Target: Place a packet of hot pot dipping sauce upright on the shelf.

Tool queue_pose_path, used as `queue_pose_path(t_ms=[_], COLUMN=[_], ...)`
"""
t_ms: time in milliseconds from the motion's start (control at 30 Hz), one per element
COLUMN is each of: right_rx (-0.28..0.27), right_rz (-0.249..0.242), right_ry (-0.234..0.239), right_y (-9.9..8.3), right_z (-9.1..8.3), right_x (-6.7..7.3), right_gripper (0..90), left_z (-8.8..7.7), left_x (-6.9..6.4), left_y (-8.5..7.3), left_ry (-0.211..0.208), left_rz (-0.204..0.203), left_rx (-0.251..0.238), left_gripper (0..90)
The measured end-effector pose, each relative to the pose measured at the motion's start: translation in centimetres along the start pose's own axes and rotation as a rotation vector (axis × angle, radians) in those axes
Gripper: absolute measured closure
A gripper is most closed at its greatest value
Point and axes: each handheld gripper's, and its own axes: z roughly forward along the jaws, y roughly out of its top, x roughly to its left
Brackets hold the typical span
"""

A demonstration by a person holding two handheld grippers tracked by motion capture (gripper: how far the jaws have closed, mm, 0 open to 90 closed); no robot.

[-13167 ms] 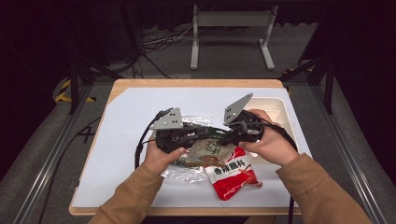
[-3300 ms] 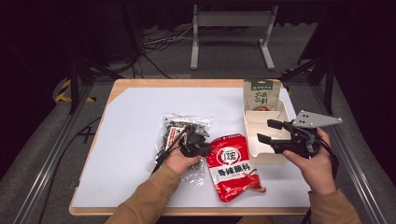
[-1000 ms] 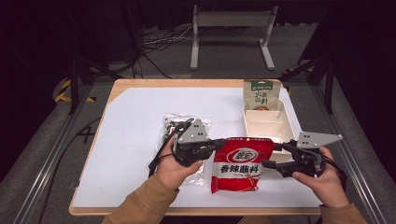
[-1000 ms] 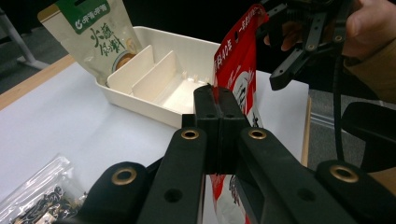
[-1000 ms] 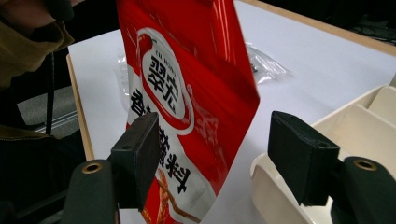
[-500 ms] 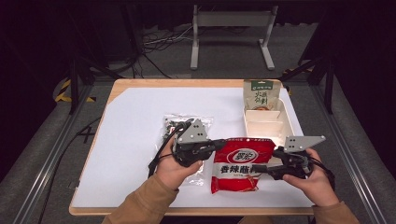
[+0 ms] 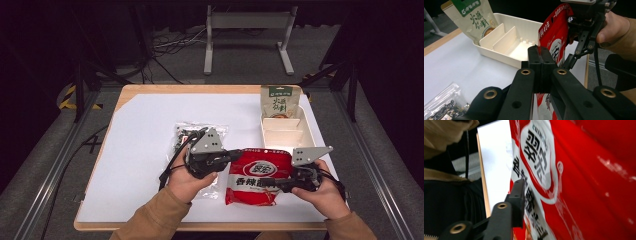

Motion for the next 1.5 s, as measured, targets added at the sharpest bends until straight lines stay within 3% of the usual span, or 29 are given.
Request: queue_pose_path(t_ms=[200, 367, 500, 567, 767, 900, 967, 1100, 1500], right_rx=[-0.011, 0.027, 0.049, 0.054, 0.062, 0.054, 0.052, 0.029, 0.033], right_rz=[-0.008, -0.011, -0.023, -0.026, 0.011, 0.041, 0.048, 0.078, 0.072], right_ry=[0.015, 0.009, 0.015, 0.014, 0.019, 0.041, 0.036, 0.037, 0.011], right_y=[-0.2, -0.3, -0.3, -0.2, 0.3, 0.8, 1.0, 1.6, 3.3], right_z=[0.5, 1.0, 1.0, 1.0, 0.9, 0.6, 0.3, -0.6, -1.8], right_x=[0.1, 0.2, 0.4, 0.4, 0.6, 0.8, 0.8, 0.6, 0.3], right_gripper=[71.6, 76.2, 87.1, 88.3, 89.8, 90.0, 89.9, 90.0, 89.9], left_z=[0.1, 0.3, 0.3, 0.3, -0.3, -0.7, -0.9, -1.8, -2.8], left_x=[0.1, 0.1, 0.1, 0.1, 0.4, 0.8, 1.0, 1.8, 3.2], left_y=[-0.1, -0.1, -0.2, -0.2, -0.3, -0.8, -1.0, -1.8, -3.7], left_ry=[0.002, 0.001, -0.001, -0.002, 0.010, 0.024, 0.036, 0.061, 0.103], left_rz=[-0.007, -0.010, -0.012, -0.013, -0.014, -0.017, -0.023, -0.034, -0.067], left_rx=[0.007, 0.011, 0.010, 0.011, -0.004, -0.009, -0.006, 0.002, 0.052], left_gripper=[90.0, 90.0, 90.0, 90.0, 89.7, 78.5, 67.4, 58.0, 53.7])
